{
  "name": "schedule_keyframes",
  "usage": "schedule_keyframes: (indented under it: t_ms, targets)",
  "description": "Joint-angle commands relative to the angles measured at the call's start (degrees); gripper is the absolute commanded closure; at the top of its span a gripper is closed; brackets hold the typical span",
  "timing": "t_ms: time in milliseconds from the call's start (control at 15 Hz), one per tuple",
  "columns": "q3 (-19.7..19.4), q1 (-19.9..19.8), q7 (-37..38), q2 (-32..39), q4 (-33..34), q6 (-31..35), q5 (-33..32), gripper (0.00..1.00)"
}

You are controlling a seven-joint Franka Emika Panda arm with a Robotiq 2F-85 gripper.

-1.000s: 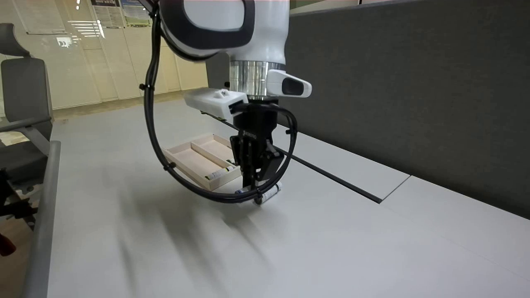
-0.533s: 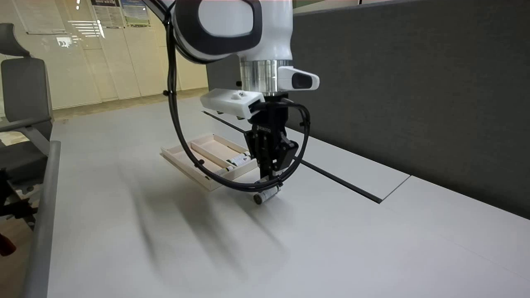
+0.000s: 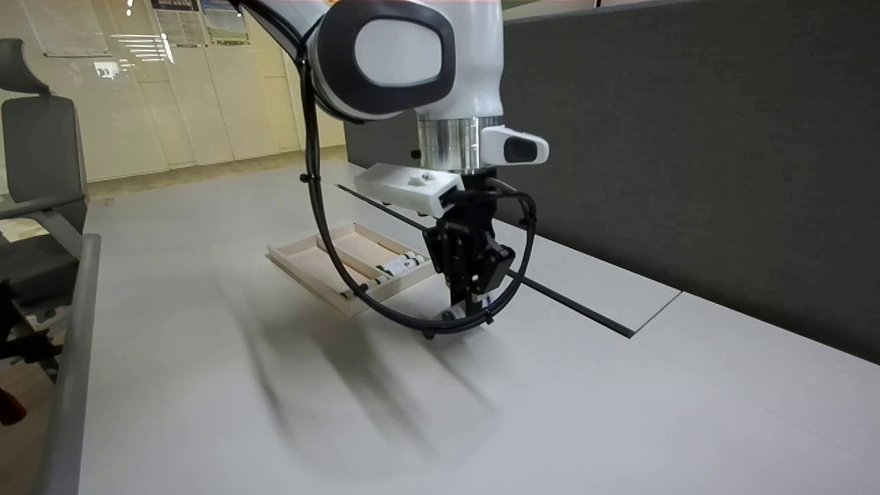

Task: Pick up one of the small bottle from the bottom compartment of the wooden tray and put it on the table.

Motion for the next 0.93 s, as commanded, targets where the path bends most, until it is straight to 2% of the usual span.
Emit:
schedule_keyframes:
  t_ms: [0, 333, 867]
  targets:
    - [1.53, -2.57, -2.04, 2.21, 3.86, -0.76, 0.97, 0.93]
    - [3.68, -5.29, -5.61, 4.55, 6.64, -2.35, 2.61, 0.93]
    - [4.14, -5.95, -6.80, 7.62, 9.92, -4.32, 2.89, 0.93]
